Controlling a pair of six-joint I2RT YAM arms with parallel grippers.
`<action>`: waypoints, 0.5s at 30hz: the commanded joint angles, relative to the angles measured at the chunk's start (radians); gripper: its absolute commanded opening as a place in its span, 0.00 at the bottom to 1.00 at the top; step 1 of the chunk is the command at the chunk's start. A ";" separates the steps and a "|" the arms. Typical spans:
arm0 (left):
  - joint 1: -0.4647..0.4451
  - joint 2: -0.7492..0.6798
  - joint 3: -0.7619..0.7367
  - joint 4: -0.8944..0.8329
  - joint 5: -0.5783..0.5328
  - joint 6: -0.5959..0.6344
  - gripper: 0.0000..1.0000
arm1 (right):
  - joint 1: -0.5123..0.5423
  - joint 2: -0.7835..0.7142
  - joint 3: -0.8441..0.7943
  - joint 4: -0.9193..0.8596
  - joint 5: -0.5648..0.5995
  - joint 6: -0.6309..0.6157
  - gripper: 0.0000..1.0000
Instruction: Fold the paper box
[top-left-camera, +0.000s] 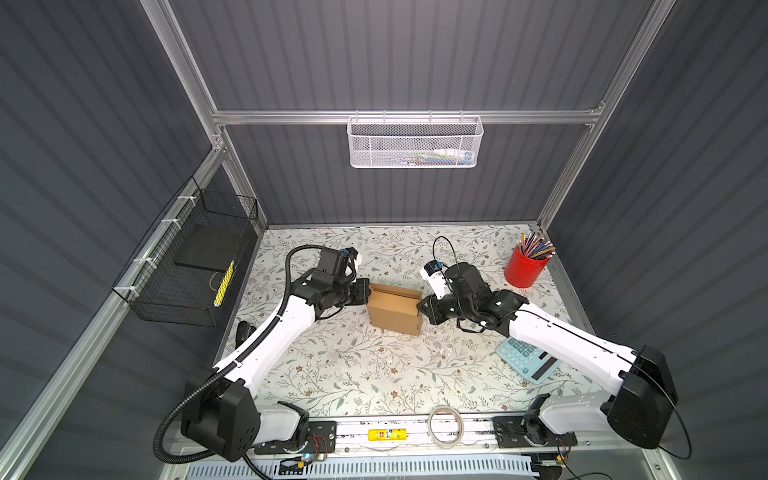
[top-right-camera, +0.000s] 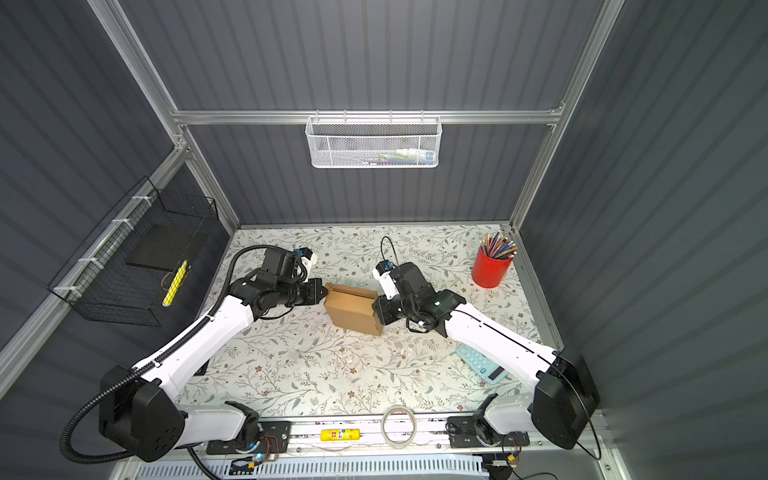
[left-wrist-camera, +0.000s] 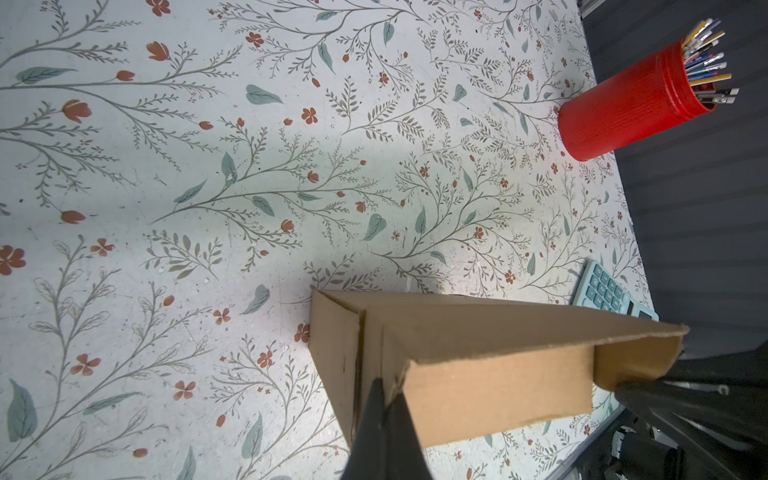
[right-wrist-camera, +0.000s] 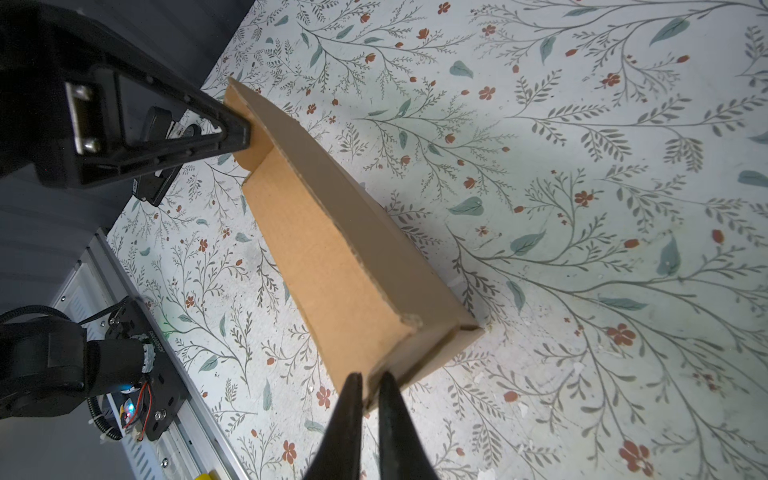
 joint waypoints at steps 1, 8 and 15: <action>-0.011 0.006 0.034 -0.024 0.036 0.017 0.00 | 0.008 -0.006 0.038 -0.014 0.015 -0.001 0.16; -0.012 0.005 0.032 -0.021 0.037 0.018 0.00 | 0.008 0.001 0.051 -0.030 0.052 0.023 0.17; -0.011 0.004 0.039 -0.026 0.036 0.020 0.00 | 0.008 0.007 0.054 -0.033 0.070 0.028 0.12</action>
